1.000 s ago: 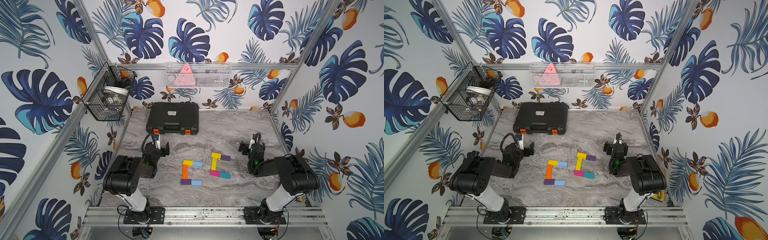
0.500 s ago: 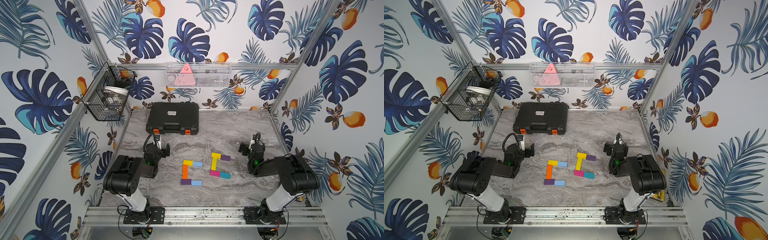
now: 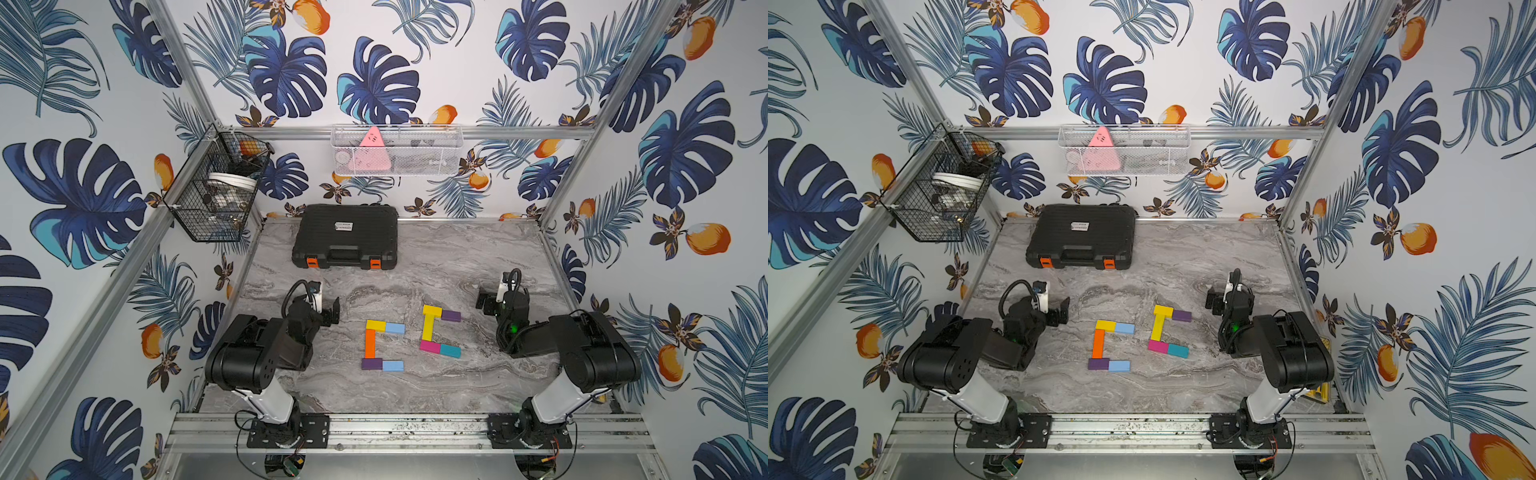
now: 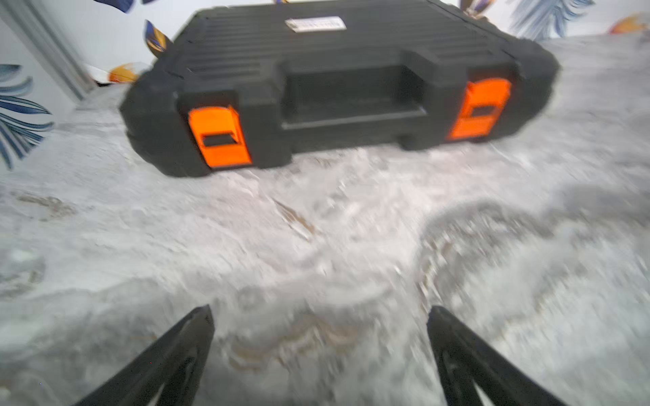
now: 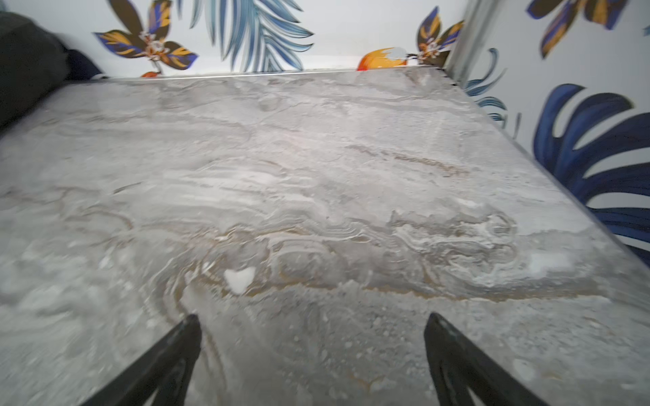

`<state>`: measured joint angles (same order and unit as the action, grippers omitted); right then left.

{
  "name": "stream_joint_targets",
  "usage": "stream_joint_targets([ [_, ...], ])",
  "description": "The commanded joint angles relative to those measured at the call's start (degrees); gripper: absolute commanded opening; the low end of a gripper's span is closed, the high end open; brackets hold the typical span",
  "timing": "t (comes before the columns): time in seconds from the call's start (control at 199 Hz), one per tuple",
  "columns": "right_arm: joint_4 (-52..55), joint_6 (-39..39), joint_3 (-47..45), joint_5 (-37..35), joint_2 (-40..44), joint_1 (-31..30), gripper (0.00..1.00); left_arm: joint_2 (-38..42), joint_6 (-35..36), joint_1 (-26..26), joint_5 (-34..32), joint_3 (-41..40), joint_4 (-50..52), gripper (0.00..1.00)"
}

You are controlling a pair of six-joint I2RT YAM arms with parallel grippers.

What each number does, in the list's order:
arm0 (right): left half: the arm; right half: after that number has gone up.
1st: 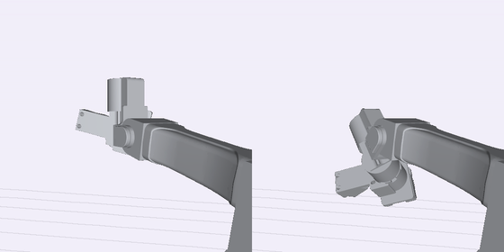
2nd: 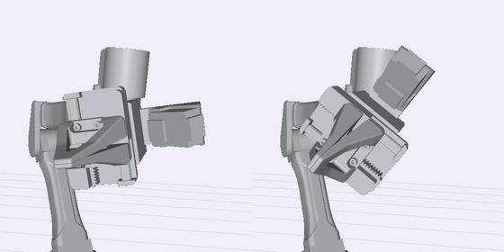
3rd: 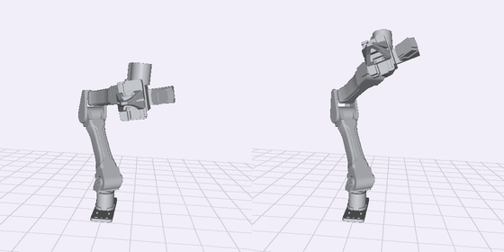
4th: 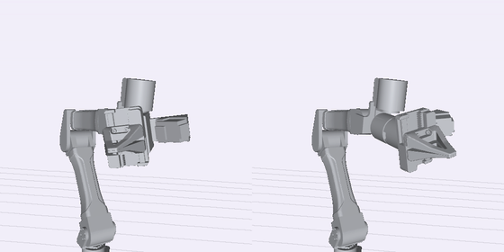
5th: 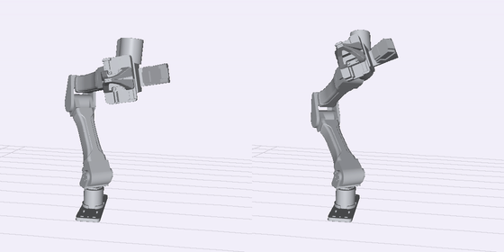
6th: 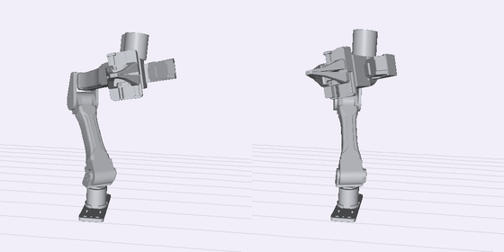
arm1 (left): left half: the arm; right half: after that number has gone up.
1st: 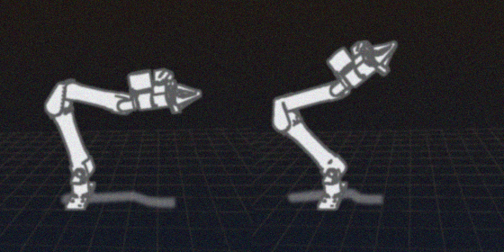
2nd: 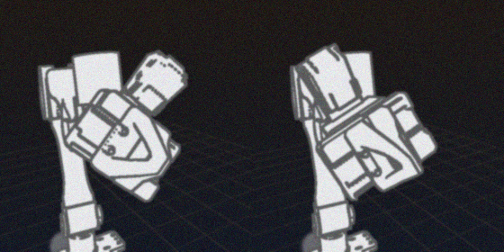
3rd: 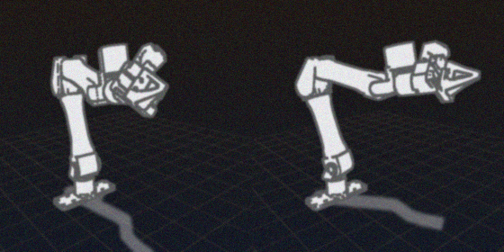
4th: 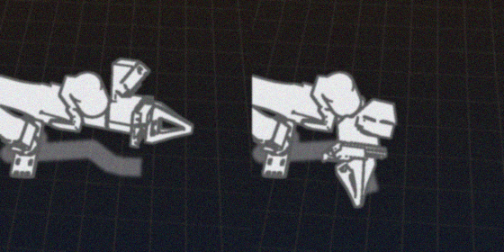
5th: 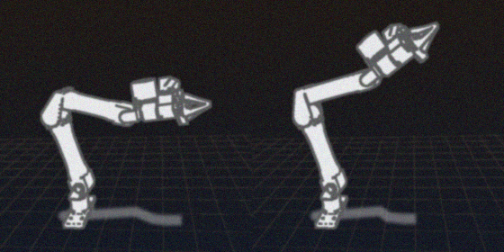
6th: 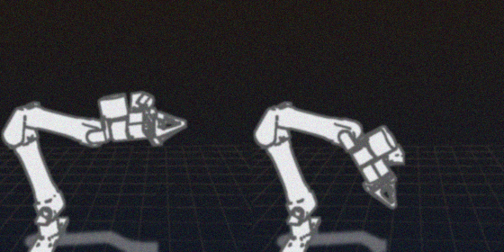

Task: Assemble the letter c with building blocks
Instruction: Reset both arms

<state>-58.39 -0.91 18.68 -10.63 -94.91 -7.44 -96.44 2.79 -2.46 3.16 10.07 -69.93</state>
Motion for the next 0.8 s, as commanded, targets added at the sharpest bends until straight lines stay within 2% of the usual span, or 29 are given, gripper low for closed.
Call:
stream_joint_targets([
  [0.0,-12.16,-1.25,-3.64,1.33,-0.21,-0.03,1.0,-0.52,-1.37,0.06,-3.55,-1.19,-14.23,0.99],
  [0.055,-12.96,0.46,-3.86,-2.73,-0.56,-0.03,1.0,1.32,-5.2,0.41,-13.36,1.71,-6.47,0.99],
  [0.1,-10.08,0.94,-2.6,-4.11,-0.37,-0.03,1.0,2.1,-6.72,0.56,-17.69,4.55,0.15,0.99],
  [0.211,3.29,1.01,4.46,-3.11,-0.61,-0.03,1.0,2.0,-2.03,0.02,-7.6,11.73,13.26,0.99],
  [0.251,5.37,1.09,5.7,-2.36,-0.65,0.04,1.0,1.7,-1.99,-0.09,-7.77,11.05,10.86,0.99],
  [0.797,4.73,1.08,5.43,-2.19,-0.71,0.41,1.0,1.57,-2.0,-0.18,-7.93,11.94,13.0,0.99],
])
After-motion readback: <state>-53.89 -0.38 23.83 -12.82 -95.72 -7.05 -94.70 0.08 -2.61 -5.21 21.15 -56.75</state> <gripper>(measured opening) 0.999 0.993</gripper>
